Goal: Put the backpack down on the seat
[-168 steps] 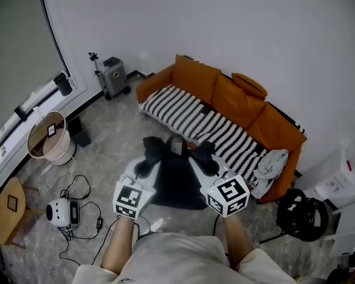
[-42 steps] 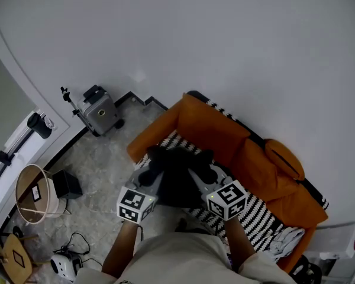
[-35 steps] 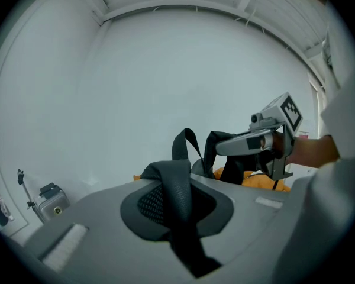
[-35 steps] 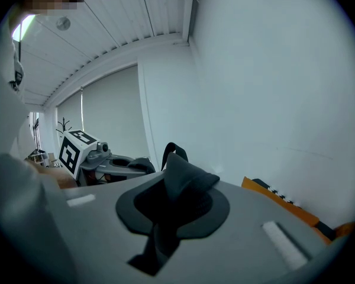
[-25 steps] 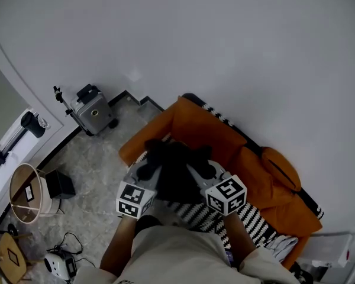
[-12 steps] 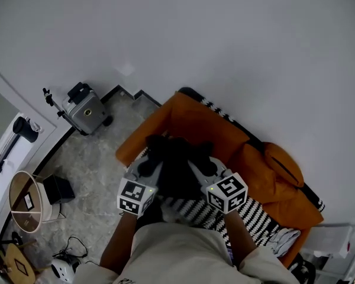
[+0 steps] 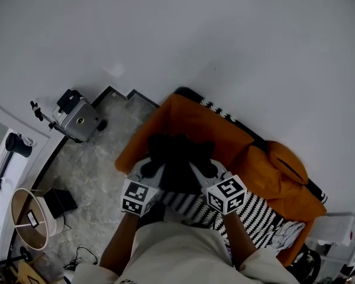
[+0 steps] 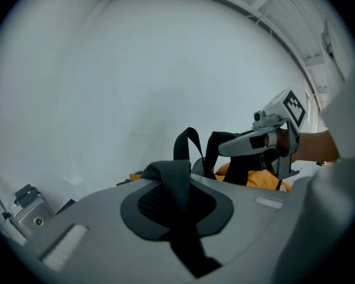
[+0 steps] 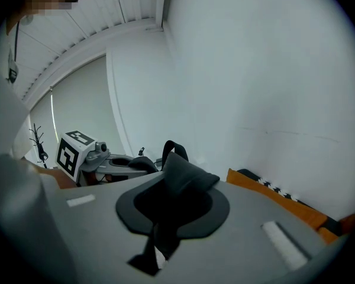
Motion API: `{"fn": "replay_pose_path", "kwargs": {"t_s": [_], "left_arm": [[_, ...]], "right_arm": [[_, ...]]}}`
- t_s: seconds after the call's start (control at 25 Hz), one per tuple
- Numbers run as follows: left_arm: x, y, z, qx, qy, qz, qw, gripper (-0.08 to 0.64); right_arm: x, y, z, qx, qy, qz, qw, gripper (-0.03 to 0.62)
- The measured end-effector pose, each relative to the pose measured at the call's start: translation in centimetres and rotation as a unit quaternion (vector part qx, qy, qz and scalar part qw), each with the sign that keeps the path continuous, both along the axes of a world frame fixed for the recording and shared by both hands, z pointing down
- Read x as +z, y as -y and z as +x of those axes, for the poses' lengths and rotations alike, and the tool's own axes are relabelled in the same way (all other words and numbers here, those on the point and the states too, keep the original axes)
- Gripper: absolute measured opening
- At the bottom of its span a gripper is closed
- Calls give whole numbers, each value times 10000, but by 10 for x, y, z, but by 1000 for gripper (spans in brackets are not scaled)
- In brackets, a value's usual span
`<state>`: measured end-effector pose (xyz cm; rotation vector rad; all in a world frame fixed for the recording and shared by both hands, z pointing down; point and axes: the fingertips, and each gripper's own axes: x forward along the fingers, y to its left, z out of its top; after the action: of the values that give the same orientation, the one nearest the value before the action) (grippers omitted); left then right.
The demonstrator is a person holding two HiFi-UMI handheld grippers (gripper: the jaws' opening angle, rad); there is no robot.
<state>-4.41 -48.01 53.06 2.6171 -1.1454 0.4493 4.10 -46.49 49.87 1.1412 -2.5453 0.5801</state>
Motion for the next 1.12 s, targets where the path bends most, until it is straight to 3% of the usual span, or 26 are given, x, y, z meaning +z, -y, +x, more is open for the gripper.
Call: {"fn": "replay_pose_path", "kwargs": {"t_s": [1.12], "left_arm": [[99, 122, -17, 579, 233, -992, 9931, 38]], "right_arm": [[99, 121, -21, 423, -295, -897, 9946, 32]]}}
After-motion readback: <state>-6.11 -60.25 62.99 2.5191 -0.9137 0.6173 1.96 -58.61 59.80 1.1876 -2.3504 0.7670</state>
